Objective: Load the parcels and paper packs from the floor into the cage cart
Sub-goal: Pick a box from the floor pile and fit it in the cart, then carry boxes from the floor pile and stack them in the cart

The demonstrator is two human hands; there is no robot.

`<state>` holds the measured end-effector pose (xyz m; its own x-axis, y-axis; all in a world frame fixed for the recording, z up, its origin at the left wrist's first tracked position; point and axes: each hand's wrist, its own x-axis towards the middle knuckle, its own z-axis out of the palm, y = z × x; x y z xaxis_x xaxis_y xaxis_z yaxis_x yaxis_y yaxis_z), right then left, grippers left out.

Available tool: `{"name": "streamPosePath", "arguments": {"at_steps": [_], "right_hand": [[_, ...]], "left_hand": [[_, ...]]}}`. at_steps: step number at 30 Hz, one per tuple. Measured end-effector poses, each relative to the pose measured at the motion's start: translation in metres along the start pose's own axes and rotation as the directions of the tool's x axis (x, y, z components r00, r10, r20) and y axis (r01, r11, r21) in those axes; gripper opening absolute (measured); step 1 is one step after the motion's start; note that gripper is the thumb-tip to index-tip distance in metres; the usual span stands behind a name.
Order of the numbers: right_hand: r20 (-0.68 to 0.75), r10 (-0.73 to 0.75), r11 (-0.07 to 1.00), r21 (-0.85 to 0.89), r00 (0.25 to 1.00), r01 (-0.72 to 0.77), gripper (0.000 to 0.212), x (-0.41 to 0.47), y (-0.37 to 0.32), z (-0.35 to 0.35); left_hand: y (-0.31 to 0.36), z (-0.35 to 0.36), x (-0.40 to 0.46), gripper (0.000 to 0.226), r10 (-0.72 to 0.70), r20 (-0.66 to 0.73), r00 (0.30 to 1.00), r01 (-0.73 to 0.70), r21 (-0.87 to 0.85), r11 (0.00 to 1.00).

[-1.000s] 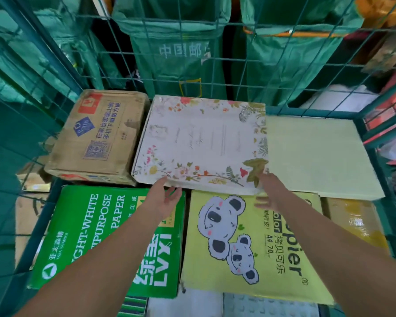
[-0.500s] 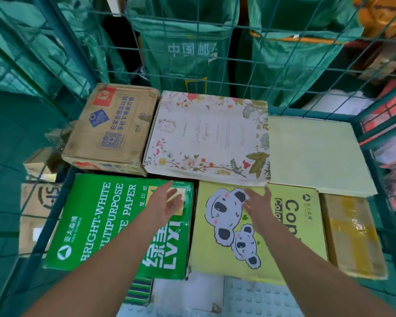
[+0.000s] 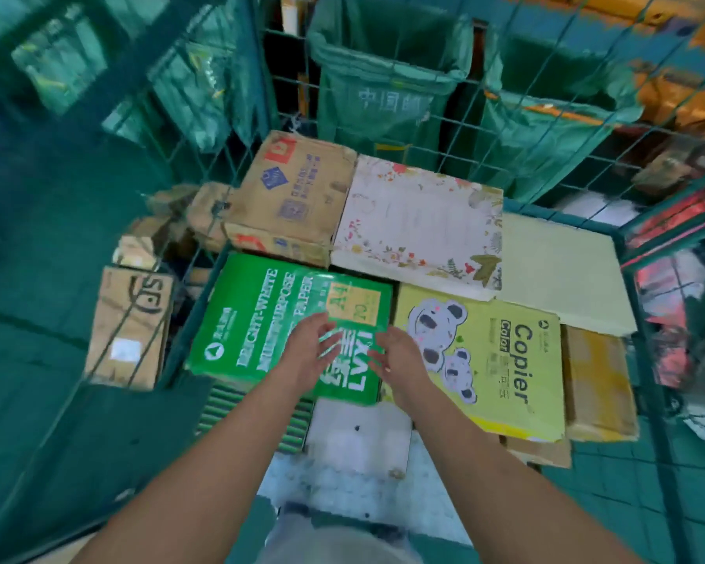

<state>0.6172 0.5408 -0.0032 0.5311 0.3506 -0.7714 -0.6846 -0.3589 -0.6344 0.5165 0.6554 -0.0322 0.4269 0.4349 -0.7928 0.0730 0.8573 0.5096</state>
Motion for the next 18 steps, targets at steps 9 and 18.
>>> {"name": "streamPosePath", "arguments": {"at_steps": [9,18], "right_hand": [[0.280,0.092,0.984,-0.173,0.956,-0.044,0.036,-0.081,0.066,0.049],[0.457,0.287,0.933,-0.332,0.842,-0.139,0.008,-0.136,0.154,0.025]], "left_hand": [[-0.046,-0.098,-0.104,0.008,0.089,-0.184,0.979,-0.136,-0.257,0.957],[-0.174,-0.157,-0.204,0.007,0.088,-0.488,0.868,-0.338,-0.453,0.825]]}}
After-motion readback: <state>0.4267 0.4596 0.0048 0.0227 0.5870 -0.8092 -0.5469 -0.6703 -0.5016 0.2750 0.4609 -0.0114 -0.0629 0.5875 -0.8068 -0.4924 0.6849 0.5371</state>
